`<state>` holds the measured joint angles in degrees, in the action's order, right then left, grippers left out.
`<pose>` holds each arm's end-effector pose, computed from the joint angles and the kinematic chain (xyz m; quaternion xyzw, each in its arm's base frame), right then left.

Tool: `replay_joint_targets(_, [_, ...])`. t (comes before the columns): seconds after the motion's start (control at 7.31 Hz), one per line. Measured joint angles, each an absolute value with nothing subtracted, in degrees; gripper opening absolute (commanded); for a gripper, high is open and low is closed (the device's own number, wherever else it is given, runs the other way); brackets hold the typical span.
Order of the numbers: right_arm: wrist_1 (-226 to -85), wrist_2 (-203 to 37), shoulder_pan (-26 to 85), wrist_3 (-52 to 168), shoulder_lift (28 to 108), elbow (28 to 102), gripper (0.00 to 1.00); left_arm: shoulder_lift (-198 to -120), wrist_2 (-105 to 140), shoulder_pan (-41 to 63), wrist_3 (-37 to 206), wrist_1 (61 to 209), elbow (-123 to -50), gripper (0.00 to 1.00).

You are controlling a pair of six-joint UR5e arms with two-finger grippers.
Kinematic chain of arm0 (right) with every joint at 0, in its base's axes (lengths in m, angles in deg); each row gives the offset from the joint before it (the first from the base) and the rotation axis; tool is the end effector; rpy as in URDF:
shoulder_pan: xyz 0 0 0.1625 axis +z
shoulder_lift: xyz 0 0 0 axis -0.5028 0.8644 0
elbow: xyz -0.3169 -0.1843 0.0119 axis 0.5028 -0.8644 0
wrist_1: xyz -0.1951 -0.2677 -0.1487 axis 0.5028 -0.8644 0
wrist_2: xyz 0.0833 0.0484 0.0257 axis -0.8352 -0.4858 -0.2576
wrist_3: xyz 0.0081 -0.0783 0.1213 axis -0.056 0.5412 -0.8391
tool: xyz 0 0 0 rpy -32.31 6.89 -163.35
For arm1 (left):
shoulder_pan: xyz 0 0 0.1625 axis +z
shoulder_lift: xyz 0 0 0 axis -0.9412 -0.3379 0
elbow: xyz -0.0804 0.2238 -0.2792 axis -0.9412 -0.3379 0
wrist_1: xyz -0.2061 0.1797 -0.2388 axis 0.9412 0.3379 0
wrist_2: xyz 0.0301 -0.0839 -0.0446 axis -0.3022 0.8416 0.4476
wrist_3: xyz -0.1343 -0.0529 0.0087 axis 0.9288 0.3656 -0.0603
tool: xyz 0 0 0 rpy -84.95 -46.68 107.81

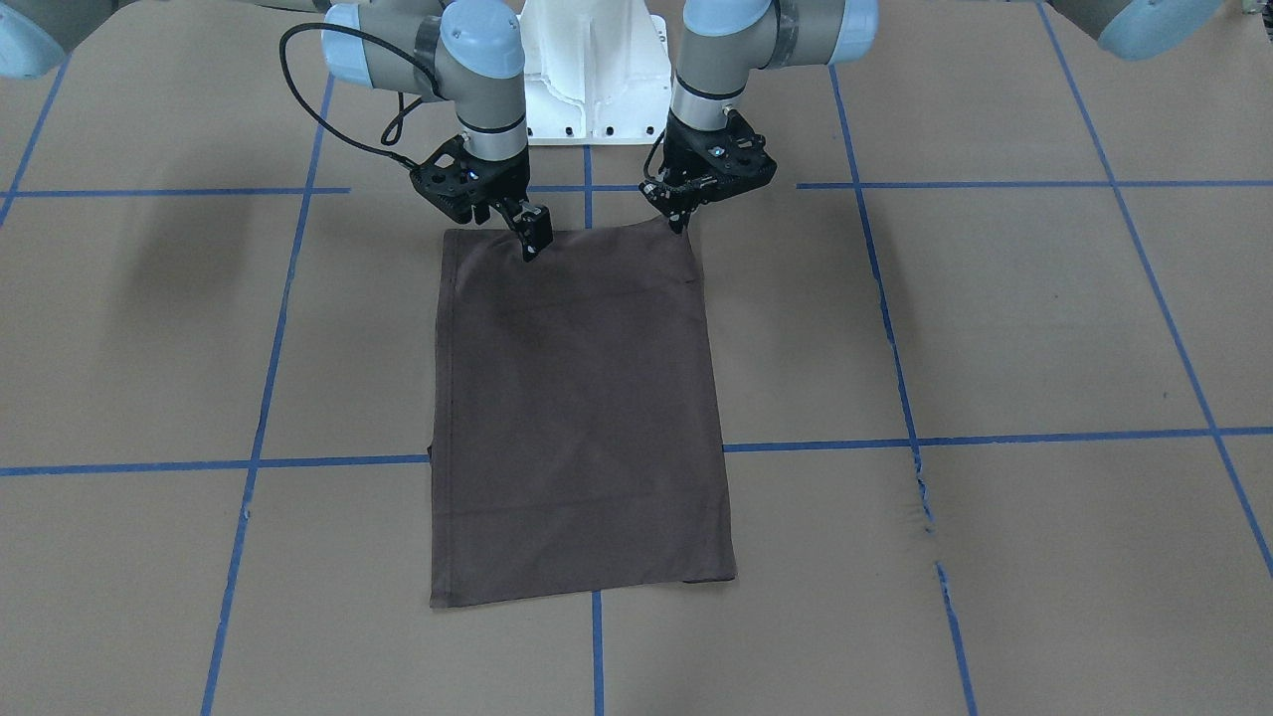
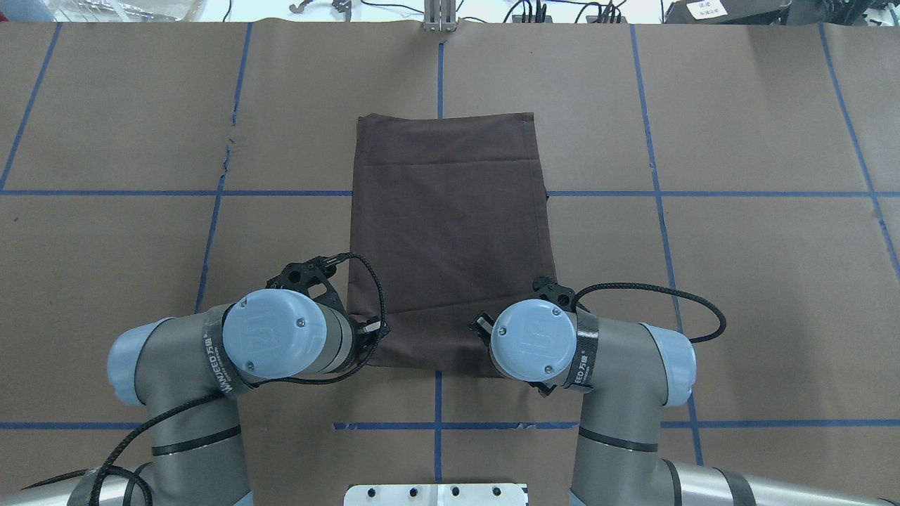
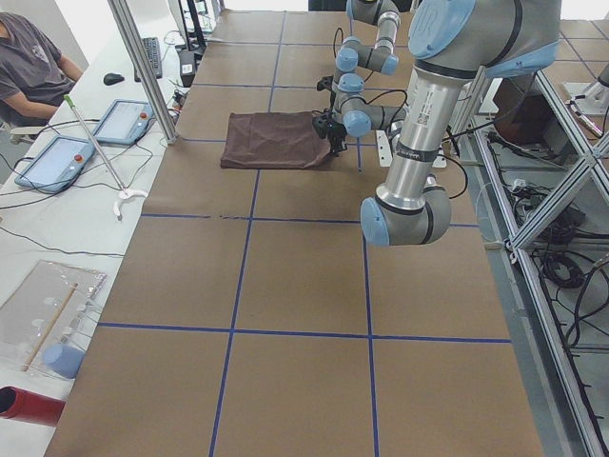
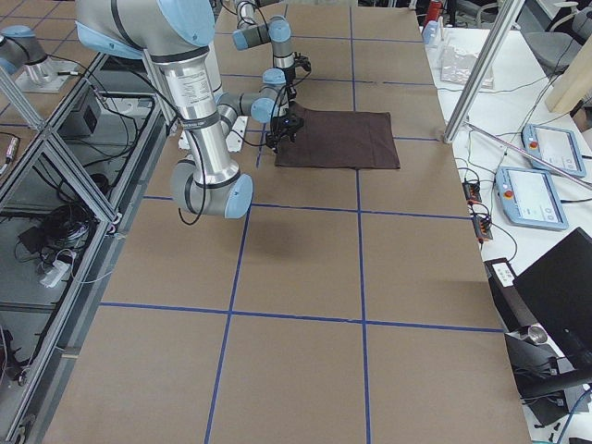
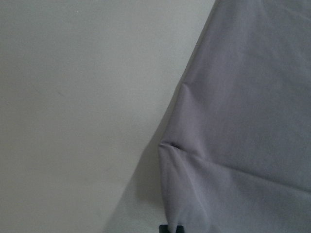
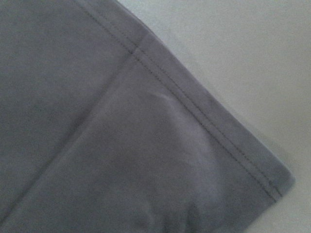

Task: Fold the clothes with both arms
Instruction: 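Grasp both near corners of the shirt with the left and right grippers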

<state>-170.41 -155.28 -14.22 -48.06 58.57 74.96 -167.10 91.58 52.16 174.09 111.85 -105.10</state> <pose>-0.5433 -0.2809 0.2969 -0.0908 -0.3396 0.3706 0.8597 0.5080 -0.2918 0.2542 -0.0285 0.4284 -0.2318 0.8729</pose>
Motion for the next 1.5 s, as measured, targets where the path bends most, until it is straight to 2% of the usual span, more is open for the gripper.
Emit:
replay_joint_targets(0.27, [-170.5, -155.4, -14.3, -48.1, 58.5, 74.3, 1.00, -167.1, 91.6, 52.2, 174.1, 111.8, -105.2, 0.00])
replay_joint_targets(0.41, [-170.5, -155.5, -14.3, -48.1, 58.5, 74.0, 0.95, -167.1, 91.6, 52.2, 174.1, 111.8, -105.2, 0.00])
replay_joint_targets(0.55, [-170.5, -155.5, -14.3, -48.2, 58.5, 73.9, 0.43, -167.1, 91.6, 52.2, 174.1, 111.8, -105.2, 0.00])
replay_joint_targets(0.68, [-170.5, -155.6, -14.3, -48.2, 58.5, 73.8, 0.18, -167.1, 91.6, 52.2, 174.1, 111.8, -105.2, 0.00])
replay_joint_targets(0.82, [-170.5, -155.7, -14.4, -48.2, 58.5, 73.8, 0.01, -167.1, 91.6, 52.2, 174.1, 111.8, -105.2, 0.00])
replay_joint_targets(1.5, [-170.5, -155.7, -14.2, -48.2, 57.6, 73.9, 0.00, -167.1, 91.6, 52.0, 174.1, 111.8, -105.2, 0.00])
